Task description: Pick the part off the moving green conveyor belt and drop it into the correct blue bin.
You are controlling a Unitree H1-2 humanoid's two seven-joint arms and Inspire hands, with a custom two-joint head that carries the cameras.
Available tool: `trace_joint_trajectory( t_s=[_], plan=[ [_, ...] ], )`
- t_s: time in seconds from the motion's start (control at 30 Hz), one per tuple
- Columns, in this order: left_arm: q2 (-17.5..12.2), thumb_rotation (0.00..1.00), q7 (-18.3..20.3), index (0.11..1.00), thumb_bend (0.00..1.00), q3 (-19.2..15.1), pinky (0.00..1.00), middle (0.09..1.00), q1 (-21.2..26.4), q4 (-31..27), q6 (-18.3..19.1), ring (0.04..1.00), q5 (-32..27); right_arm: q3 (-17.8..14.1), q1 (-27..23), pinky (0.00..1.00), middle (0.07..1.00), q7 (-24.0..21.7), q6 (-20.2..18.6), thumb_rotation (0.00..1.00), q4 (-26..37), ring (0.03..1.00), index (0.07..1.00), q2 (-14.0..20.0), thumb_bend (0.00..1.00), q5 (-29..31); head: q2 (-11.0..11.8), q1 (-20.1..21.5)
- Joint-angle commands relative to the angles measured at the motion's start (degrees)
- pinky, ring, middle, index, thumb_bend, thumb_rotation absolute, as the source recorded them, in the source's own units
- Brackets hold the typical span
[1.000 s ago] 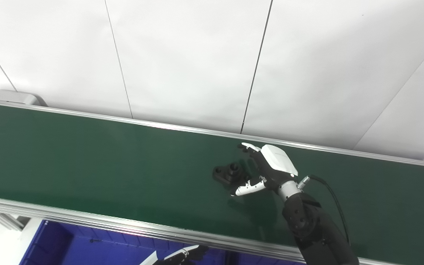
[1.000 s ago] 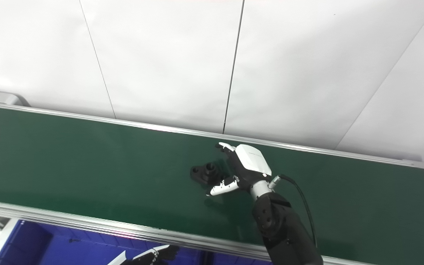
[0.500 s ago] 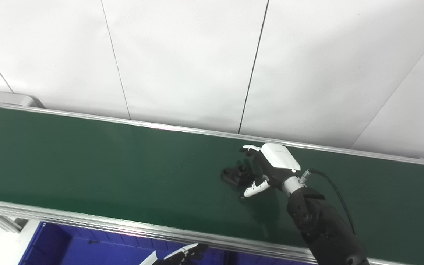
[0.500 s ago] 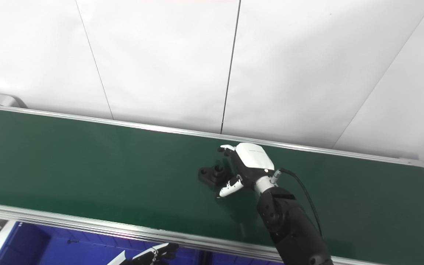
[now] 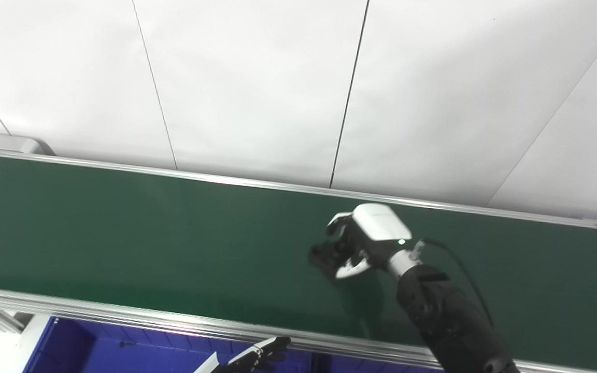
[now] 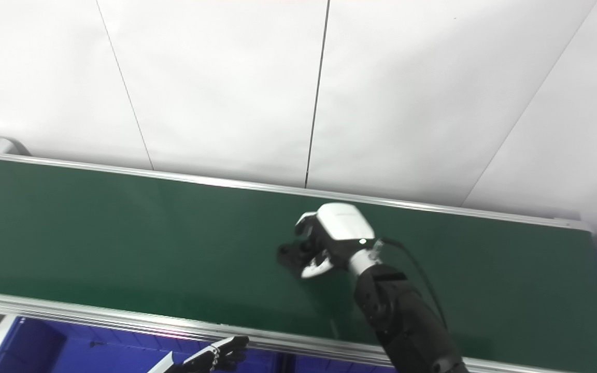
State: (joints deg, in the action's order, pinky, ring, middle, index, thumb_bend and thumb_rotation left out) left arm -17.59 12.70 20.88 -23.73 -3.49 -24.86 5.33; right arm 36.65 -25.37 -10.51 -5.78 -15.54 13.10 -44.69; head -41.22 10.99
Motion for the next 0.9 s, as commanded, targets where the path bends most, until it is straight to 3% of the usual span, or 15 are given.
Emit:
trace_joint_trajectory(
  t_s=[0.0,0.13,0.43,0.57,0.7,0.77,0.8,0.87],
  plan=[
    [-0.5,0.4,0.13,0.917,0.87,-0.22,0.8,0.912,-0.46,-2.0,-2.0,0.863,-0.42,3.07,3.03,0.4,0.485,-2.26,3.08,0.0,-2.79,0.391,0.56,-0.73,0.51,-0.47,-0.03,-0.07],
    [-0.43,0.4,0.03,0.913,0.87,-0.54,0.8,0.909,-0.46,-2.05,-2.0,0.856,-0.56,4.34,3.5,0.4,0.495,-2.29,2.79,0.0,-3.02,0.397,0.544,-0.59,0.51,-1.69,-0.16,-0.43],
    [-0.4,0.41,0.02,0.903,0.87,-0.84,0.78,0.9,-0.19,-1.55,-2.04,0.844,-0.99,5.04,5.04,0.29,0.46,0.48,1.71,0.0,0.62,0.37,0.543,0.84,0.51,-5.21,-0.53,-1.02],
    [-0.47,0.41,0.21,0.9,0.87,-0.91,0.78,0.899,-0.13,-1.45,-2.06,0.845,-1.47,2.17,7.51,0.23,0.446,1.76,0.81,0.0,7.05,0.358,0.547,1.68,0.51,-4.56,-0.92,-1.67],
    [-0.59,0.41,0.58,0.901,0.87,-0.98,0.79,0.9,-0.09,-1.51,-2.03,0.846,-2.03,-1.73,10.54,0.25,0.506,1.46,-1.05,0.0,14.12,0.389,0.497,1.63,0.51,-4.19,-1.3,-1.99],
    [-0.6,0.42,0.77,0.902,0.87,-1.04,0.78,0.901,-0.04,-1.48,-2.0,0.846,-2.29,-3.92,12.2,0.3,0.464,1.27,-1.32,0.0,17.64,0.372,0.546,1.45,0.51,-3.82,-1.3,-1.99],
    [-0.56,0.42,0.85,0.902,0.87,-1.06,0.78,0.901,0.03,-1.5,-2.0,0.845,-2.49,-5.1,13.11,0.3,0.483,1.5,-1.15,0.0,19.47,0.392,0.518,1.38,0.51,-3.38,-1.63,-2.22],
    [-0.42,0.41,0.83,0.897,0.87,-1.15,0.77,0.896,0.09,-1.54,-2.04,0.84,-2.52,-7.32,14.82,0.29,0.457,1.96,-0.91,0.0,22.29,0.368,0.548,1.0,0.51,-2.67,-1.63,-2.22]
  ],
)
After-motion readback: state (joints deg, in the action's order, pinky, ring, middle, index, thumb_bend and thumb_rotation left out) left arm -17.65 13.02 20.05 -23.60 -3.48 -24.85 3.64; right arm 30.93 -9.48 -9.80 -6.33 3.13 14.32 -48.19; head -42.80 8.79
